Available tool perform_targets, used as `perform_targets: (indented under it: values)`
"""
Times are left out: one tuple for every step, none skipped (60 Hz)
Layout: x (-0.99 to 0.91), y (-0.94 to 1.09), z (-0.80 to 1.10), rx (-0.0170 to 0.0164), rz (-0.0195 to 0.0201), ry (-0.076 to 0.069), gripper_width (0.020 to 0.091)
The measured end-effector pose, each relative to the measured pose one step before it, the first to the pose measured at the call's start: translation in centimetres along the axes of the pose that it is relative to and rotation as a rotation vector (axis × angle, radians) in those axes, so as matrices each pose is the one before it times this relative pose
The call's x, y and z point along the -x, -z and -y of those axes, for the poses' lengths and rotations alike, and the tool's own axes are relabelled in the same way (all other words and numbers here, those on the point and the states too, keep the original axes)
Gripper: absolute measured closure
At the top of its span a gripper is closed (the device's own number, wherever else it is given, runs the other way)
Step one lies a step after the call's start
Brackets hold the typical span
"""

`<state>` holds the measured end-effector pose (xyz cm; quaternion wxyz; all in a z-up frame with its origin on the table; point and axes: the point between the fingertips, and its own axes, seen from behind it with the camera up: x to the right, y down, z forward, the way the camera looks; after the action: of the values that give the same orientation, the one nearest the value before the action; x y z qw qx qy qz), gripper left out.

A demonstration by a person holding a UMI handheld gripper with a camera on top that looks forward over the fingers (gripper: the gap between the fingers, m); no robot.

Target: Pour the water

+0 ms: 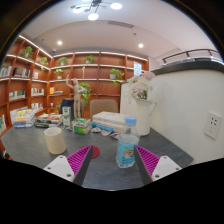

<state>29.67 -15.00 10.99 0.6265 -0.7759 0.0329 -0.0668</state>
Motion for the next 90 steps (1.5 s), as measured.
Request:
perform_targets:
  values:
    - [-0.732,-0.286,-0.305,-0.00322,-0.00838,0.0011,0.0272]
    - [-0.641,-0.255,-0.192,-0.00236,-0.00677,0.0014,0.0274]
    - [-0.528,-0.371,-0.212,-0.00043,-0.00465,0.0016,0.0276]
    - [-0.436,-0.314,-0.206,0.00212,-0.00254,0.0018,0.0279]
    - [-0.382,-0.372,-0.174,0.00295,-0.00115,0.0018,0.0283]
    - [-0.334,-0.426,-0.152,0.00268,-0.00005,0.0009,0.0283]
    - [-0.32,-0.466,-0.054,0.00117,-0.00015,-0.0015,0.0283]
    - [-0.253,-0.517,-0.035,0.00009,0.00043,-0.003,0.0284]
    - [-0.183,-0.519,0.034,-0.00225,0.00231,-0.003,0.0284]
    - [-0.173,-0.475,0.008,-0.00321,0.00407,-0.0031,0.0283]
    - [-0.126,-0.498,0.007,-0.00316,0.00529,-0.0035,0.0283]
    - [-0.112,-0.481,0.034,-0.00325,0.00595,-0.0038,0.0284]
    - [-0.129,-0.466,0.031,-0.00314,0.00522,-0.0036,0.0283]
    - [-0.091,-0.484,0.033,-0.00273,0.00468,-0.0026,0.0283]
    - [-0.083,-0.461,0.031,-0.00229,0.00426,-0.0019,0.0284]
    - [-0.063,-0.452,0.038,-0.0013,0.00393,-0.0007,0.0283]
    - [-0.067,-0.422,0.014,-0.00077,0.00372,0.0011,0.0282]
    - [-0.053,-0.385,0.006,-0.0003,0.00418,0.0029,0.0283]
    - [0.001,-0.343,0.034,-0.00043,0.00499,0.0046,0.0283]
    - [0.028,-0.314,0.099,-0.00146,0.00589,0.0058,0.0283]
    - [0.036,-0.296,0.107,-0.00222,0.00628,0.0061,0.0283]
    - [0.061,-0.266,0.119,-0.00304,0.00603,0.006,0.0284]
    - [0.049,-0.261,0.138,-0.00466,0.00472,0.0061,0.0286]
    - [-0.038,-0.268,0.175,-0.00531,0.00155,0.0055,0.0292]
    - [-0.058,-0.249,0.147,-0.0049,-0.00074,0.0051,0.0304]
    - [-0.037,-0.241,0.108,-0.0036,-0.00099,0.0051,0.0318]
    - [0.062,-0.24,0.061,-0.00187,0.00071,0.0055,0.034]
    - [0.035,-0.22,0.018,-0.00059,0.00172,0.0044,0.037]
    - [0.136,-0.166,-0.002,0.00011,0.00275,0.0039,0.0403]
    - [0.097,-0.151,-0.004,-0.00011,0.00346,0.0029,0.0436]
    - [0.075,-0.146,-0.005,-0.00084,0.00268,0.0007,0.0465]
    - [0.093,-0.177,-0.031,-0.00071,0.0018,-0.001,0.0498]
    - [0.083,-0.139,-0.058,0.00033,0.00194,-0.0017,0.0528]
    - [0.039,-0.143,-0.114,0.00211,0.00006,-0.001,0.0547]
    - [-0.073,-0.123,-0.149,0.00306,-0.00249,0.0006,0.0561]
    - [0.004,-0.093,-0.066,0.00064,0.00019,0.0001,0.0565]
    - [0.091,-0.108,-0.076,-0.00065,0.00423,-0.002,0.0578]
    - [0.142,-0.084,-0.15,0.00286,0.00618,-0.0034,0.0604]
    - [0.103,-0.012,-0.002,0.00269,0.00638,-0.007,0.0623]
    - [0.074,0.011,0.007,0.00097,0.00425,-0.0084,0.0623]
    - [-0.039,0.047,-0.076,0.00378,-0.00037,-0.0092,0.0631]
    - [-0.086,0.043,0.012,-0.00089,-0.00135,-0.0085,0.0649]
    - [0.024,0.03,-0.019,-0.00116,0.00138,-0.0056,0.0663]
    - [0.009,-0.012,-0.007,-0.00154,0.00085,-0.0013,0.0684]
    - [-0.056,0.025,0.004,-0.00165,-0.00195,-0.0014,0.0704]
    - [-0.11,-0.028,-0.106,0.00349,-0.00482,-0.0024,0.0708]
    - [-0.034,0.155,0.069,0.00217,-0.00488,0.0024,0.0741]
    - [0.028,-0.008,-0.061,0.00407,-0.00088,0.0012,0.0745]
    - [0.023,0.013,0.012,0.0016,-0.00065,-0.0003,0.0759]
    - [0.022,-0.015,-0.024,0.00202,0.00019,-0.0003,0.0783]
    - [0.021,-0.002,-0.02,0.00071,-0.0001,-0.0039,0.0783]
    - [0.011,-0.012,-0.032,0.00086,0.00117,0.0018,0.0797]
    - [0.044,-0.032,-0.044,0.0023,0.00286,0.0042,0.081]
    - [-0.026,0.006,0.021,0.00075,0.00007,-0.0023,0.0811]
    - [-0.352,-0.106,0.168,0.00394,0.00235,-0.0056,0.0812]
    - [0.116,0.072,-0.045,-0.00043,-0.00125,-0.0056,0.0812]
    - [0.135,0.023,-0.061,0.00018,-0.00008,0.0002,0.0812]
    - [0.091,0.021,-0.063,0.00193,0.00166,0.0092,0.0813]
    - [-0.008,0.0,0.036,-0.00029,-0.00158,0.0076,0.0812]
    - [-0.039,0.006,0.052,-0.00245,-0.00335,-0.002,0.0812]
    - [-0.049,-0.005,-0.058,0.00167,-0.0041,-0.0041,0.0811]
    - [0.025,-0.028,0.006,0.0002,-0.00143,0.0006,0.0812]
    - [0.122,-0.076,-0.013,0.00224,-0.00201,0.0086,0.0812]
    - [0.038,-0.026,0.054,0.0012,0.00118,0.0086,0.0811]
    - [-0.002,-0.065,0.049,0.00276,-0.00158,0.0105,0.0812]
    - [-0.013,-0.069,0.002,0.00622,-0.00272,0.0137,0.0812]
    - [0.009,-0.067,0.025,0.00723,-0.00242,0.0163,0.0813]
    - [0.037,-0.066,0.124,0.00546,-0.00192,0.019,0.0814]
    - [0.016,0.096,0.163,0.00345,-0.00273,0.02,0.0813]
    - [0.022,-0.077,0.197,0.00293,-0.00382,0.024,0.0813]
    - [0.032,-0.08,0.259,0.00272,-0.00517,0.0269,0.0812]
    - [0.048,-0.063,0.3,0.00241,-0.00583,0.0305,0.0813]
    - [0.056,-0.081,0.393,-0.00108,-0.00553,0.0325,0.0813]
    - [0.12,-0.033,0.493,-0.00505,-0.00498,0.033,0.0812]
    - [-0.085,-0.314,0.462,-0.00992,0.00187,0.0311,0.0813]
    - [0.434,-0.044,0.366,-0.00479,-0.01049,0.0379,0.0813]
    - [0.226,-0.074,0.479,-0.00251,-0.00513,0.0419,0.0813]
    - [0.164,-0.106,0.442,-0.00126,-0.00625,0.0435,0.0813]
    - [0.218,-0.096,0.497,-0.00267,-0.00702,0.0424,0.0812]
    - [0.237,-0.108,0.552,-0.00474,-0.00649,0.0421,0.0812]
    - [0.263,-0.116,0.575,-0.00528,-0.00566,0.0426,0.0812]
    - [0.264,-0.097,0.55,-0.0057,-0.00531,0.0422,0.0812]
    - [-0.086,-0.221,0.559,-0.009,0.0024,0.0404,0.0813]
    - [0.594,-0.173,0.443,-0.00261,-0.00881,0.0386,0.0813]
    - [0.359,-0.146,0.565,-0.00273,-0.00284,0.04,0.0814]
    - [0.364,-0.122,0.544,-0.00344,-0.00093,0.0387,0.0813]
    - [0.342,-0.107,0.586,-0.00553,0.00051,0.0348,0.0814]
    - [0.331,-0.121,0.626,-0.00753,0.00023,0.0312,0.0813]
    - [0.325,-0.129,0.656,-0.00781,0.00033,0.0299,0.0813]
    - [0.398,-0.384,0.597,-0.00754,0.00134,0.0324,0.0813]
